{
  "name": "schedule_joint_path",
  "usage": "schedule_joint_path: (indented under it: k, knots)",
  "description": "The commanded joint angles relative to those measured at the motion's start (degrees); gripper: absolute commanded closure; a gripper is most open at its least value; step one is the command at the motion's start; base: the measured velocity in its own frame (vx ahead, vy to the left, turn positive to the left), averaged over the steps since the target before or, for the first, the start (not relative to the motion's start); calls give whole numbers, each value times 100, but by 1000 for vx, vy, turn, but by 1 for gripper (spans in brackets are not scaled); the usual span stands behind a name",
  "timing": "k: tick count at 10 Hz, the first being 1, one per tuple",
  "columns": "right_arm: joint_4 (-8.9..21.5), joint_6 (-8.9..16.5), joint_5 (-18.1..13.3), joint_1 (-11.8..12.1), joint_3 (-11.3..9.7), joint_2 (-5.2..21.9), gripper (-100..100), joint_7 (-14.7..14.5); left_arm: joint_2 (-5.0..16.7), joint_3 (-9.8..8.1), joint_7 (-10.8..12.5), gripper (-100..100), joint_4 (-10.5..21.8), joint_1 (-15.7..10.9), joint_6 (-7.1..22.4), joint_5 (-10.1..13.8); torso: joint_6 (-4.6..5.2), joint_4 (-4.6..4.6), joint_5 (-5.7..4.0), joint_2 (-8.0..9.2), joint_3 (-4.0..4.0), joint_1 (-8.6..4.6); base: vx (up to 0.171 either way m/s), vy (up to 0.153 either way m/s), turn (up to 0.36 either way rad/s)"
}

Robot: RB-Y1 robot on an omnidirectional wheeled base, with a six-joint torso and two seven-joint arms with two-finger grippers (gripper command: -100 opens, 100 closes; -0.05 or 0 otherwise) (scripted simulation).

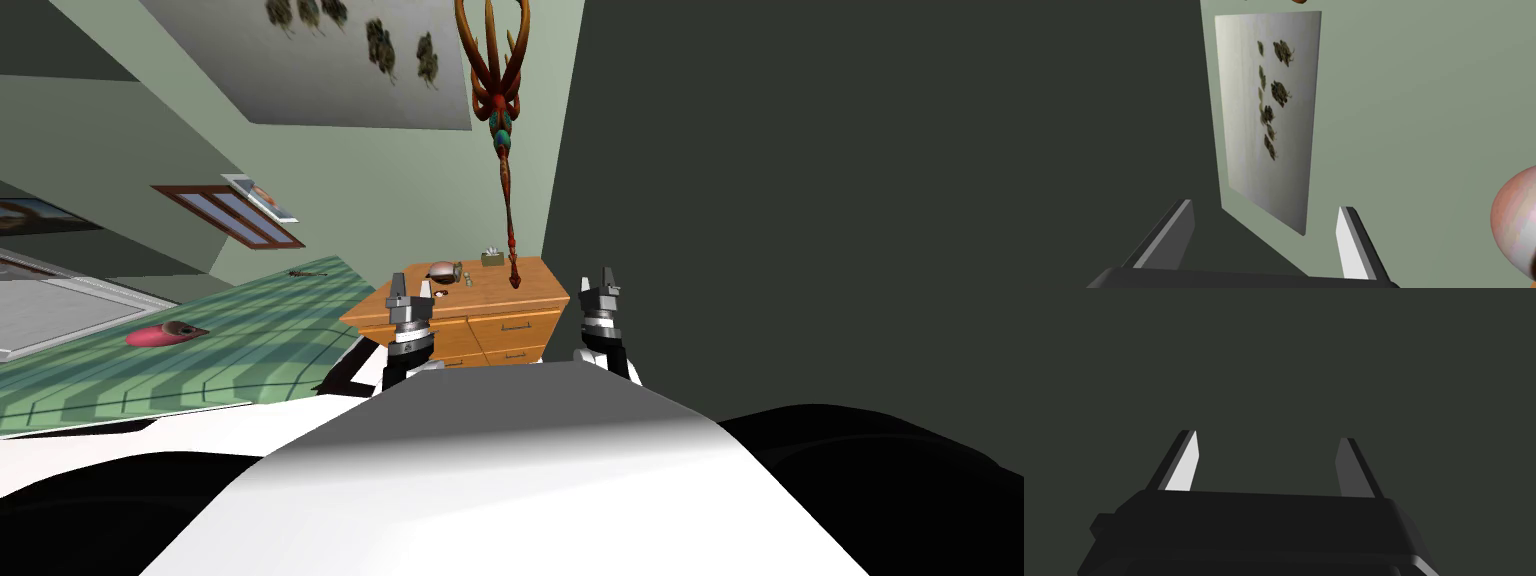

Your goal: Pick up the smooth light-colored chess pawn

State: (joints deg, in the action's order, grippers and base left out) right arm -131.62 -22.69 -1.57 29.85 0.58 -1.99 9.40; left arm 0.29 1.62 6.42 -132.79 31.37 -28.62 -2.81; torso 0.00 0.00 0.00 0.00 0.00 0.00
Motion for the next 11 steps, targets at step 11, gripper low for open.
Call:
schedule_joint_path:
  k: [11]
  knots:
    - [0,0,0,0,0,0,0,0,1363,386,48,-100,76,-1363,1610,808,0,1,1,5,3,2,-16,4,17]
